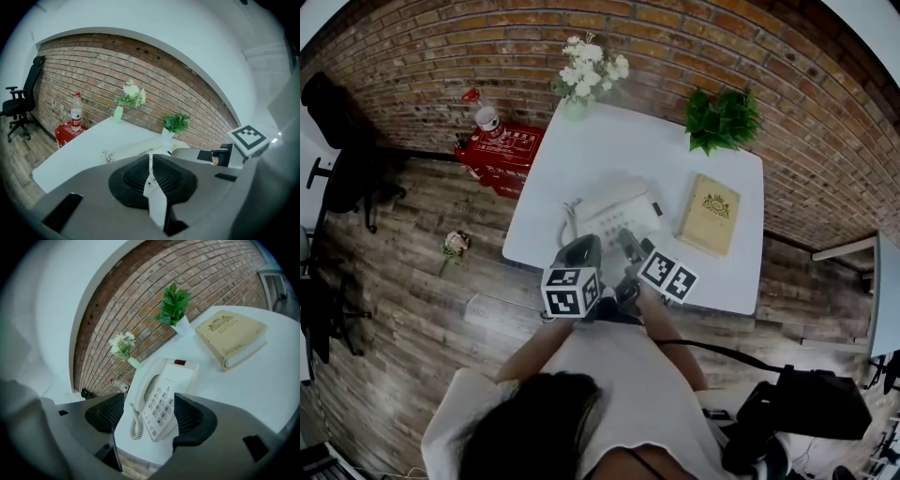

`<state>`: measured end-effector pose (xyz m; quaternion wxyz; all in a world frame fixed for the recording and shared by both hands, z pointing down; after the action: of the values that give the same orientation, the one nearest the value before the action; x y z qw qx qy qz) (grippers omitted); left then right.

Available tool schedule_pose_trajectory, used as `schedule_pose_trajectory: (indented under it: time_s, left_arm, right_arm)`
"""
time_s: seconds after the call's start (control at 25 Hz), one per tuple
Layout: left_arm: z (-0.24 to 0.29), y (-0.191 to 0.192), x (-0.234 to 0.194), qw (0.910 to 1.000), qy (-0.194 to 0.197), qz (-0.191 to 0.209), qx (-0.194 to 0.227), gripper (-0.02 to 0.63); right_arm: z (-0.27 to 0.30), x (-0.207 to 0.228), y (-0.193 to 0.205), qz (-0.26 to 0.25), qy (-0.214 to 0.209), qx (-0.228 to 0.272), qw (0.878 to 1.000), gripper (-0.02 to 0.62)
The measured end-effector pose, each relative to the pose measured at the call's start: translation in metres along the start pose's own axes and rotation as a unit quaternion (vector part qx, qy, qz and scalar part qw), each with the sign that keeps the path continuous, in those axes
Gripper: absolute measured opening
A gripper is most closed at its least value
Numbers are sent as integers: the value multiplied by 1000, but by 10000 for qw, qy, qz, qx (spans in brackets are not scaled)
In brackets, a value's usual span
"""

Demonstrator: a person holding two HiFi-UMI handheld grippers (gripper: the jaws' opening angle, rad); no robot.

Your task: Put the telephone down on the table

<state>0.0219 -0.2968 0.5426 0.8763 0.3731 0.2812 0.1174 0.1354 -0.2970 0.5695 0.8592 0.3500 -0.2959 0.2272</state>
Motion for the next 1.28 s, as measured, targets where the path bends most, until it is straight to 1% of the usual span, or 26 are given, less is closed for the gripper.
schedule_pose_trajectory:
  time_s: [0.12,0.28,0.4,0.52,0.72,0.88,1.0,1.12,1.2,1.28]
  left_arm:
    - [-11,-2,3,9998,-38,165,141,41]
    - [-25,-10,4,9991,-83,229,351,41]
    - [-36,-14,6,9982,-117,354,475,41]
    - [-47,-14,11,9968,-133,549,566,41]
    - [-60,-10,24,9947,-55,797,651,43]
    - [-71,-6,33,9934,15,903,710,41]
    - [-79,-4,37,9926,50,942,761,42]
    - [-86,-3,38,9920,58,967,805,41]
    - [-88,-2,40,9917,73,982,823,41]
    - [-90,1,42,9916,92,994,826,42]
  right_arm:
    - [-13,-9,-8,-519,54,241,9983,339]
    - [-27,-23,-8,-1058,125,439,9933,339]
    - [-34,-32,1,-1465,151,497,9878,339]
    - [-44,-40,7,-1745,206,579,9827,339]
    - [-61,-55,14,-2277,320,826,9697,328]
    - [-73,-64,22,-2566,404,952,9610,284]
    - [-79,-70,30,-2742,458,982,9556,267]
    - [-85,-76,34,-2971,554,1098,9469,211]
    - [-90,-78,35,-3033,577,1166,9440,178]
    - [-93,-80,36,-3076,602,1208,9419,161]
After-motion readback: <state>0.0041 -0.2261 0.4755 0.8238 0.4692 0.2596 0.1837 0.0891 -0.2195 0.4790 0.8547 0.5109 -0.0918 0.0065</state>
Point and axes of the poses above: the fingertips, and each gripper's own axes: z forward along the fingers, x to its right, y out of its underside, the point moved 1 cm from there along -z, backward along the fingers, and after that the axes turned 10 degrees about -x, right-handed, at the moved point
